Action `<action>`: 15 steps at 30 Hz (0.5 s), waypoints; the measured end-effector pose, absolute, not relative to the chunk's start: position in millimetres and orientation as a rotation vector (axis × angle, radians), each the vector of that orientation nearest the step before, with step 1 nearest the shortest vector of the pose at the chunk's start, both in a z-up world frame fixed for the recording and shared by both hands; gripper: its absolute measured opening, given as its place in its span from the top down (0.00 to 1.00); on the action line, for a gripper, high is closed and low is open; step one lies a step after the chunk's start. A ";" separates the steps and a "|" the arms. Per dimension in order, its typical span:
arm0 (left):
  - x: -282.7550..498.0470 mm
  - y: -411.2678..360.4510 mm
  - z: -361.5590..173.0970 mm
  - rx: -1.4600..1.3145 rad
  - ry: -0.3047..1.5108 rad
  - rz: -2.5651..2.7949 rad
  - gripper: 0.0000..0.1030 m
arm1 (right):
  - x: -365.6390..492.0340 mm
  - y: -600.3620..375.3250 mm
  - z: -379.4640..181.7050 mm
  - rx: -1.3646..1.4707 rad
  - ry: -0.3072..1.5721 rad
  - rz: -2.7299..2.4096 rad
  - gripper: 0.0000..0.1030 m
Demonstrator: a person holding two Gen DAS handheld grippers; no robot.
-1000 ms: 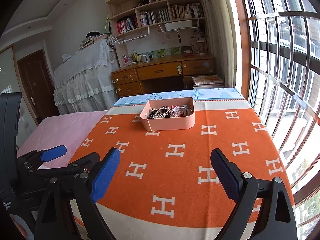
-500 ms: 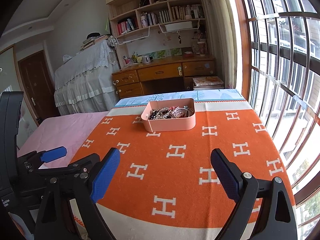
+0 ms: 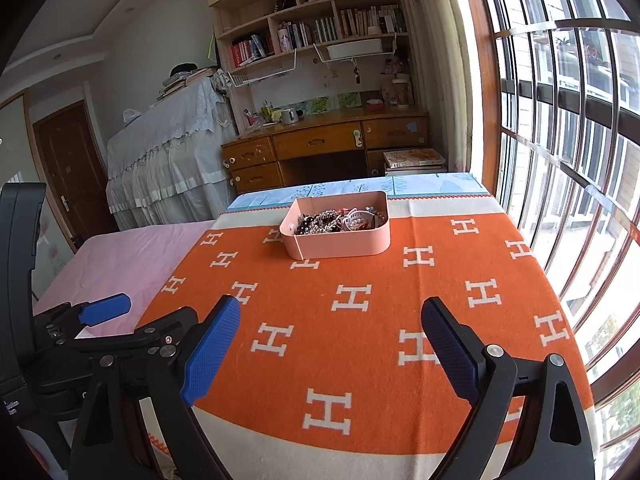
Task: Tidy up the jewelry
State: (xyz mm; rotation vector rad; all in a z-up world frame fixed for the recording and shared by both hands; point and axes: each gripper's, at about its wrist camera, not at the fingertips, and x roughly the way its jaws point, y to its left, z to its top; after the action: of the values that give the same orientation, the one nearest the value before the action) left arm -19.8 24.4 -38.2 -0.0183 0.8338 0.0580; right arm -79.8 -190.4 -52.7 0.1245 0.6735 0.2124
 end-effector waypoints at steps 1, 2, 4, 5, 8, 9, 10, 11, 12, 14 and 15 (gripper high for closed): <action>-20.0 24.2 -38.9 -0.019 0.834 0.060 0.13 | -79.8 -190.7 -53.8 0.126 0.675 0.212 0.10; -19.9 24.4 -39.8 -0.018 0.835 0.062 0.13 | -79.5 -190.7 -54.2 0.127 0.676 0.212 0.10; -19.9 24.6 -39.9 -0.018 0.836 0.061 0.13 | -80.5 -191.2 -58.4 0.132 0.679 0.207 0.10; -19.9 24.6 -40.7 -0.018 0.837 0.062 0.13 | -80.3 -191.3 -59.5 0.133 0.681 0.206 0.10; -20.5 24.5 -41.8 -0.017 0.838 0.064 0.13 | -79.5 -190.8 -62.6 0.134 0.682 0.205 0.10; -20.6 24.8 -42.1 -0.017 0.837 0.065 0.13 | -79.2 -190.9 -63.0 0.134 0.683 0.205 0.10; -20.8 24.9 -42.6 -0.017 0.837 0.065 0.13 | -79.7 -190.8 -62.2 0.134 0.683 0.205 0.10; -20.5 24.8 -42.2 -0.017 0.837 0.065 0.13 | -79.3 -191.2 -63.1 0.135 0.684 0.205 0.10; -20.7 24.8 -43.4 -0.017 0.837 0.067 0.13 | -79.3 -190.5 -63.6 0.134 0.684 0.205 0.10; -20.7 24.9 -43.7 -0.018 0.838 0.067 0.13 | -79.2 -190.7 -63.9 0.134 0.684 0.204 0.10; -20.8 24.9 -43.8 -0.017 0.838 0.067 0.13 | -79.0 -190.8 -64.3 0.135 0.684 0.205 0.10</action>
State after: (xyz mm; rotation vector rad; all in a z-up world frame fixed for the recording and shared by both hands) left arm -20.8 24.9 -43.8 -0.0172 0.8376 0.0674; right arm -79.0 -190.8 -64.3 0.1347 0.6841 0.2046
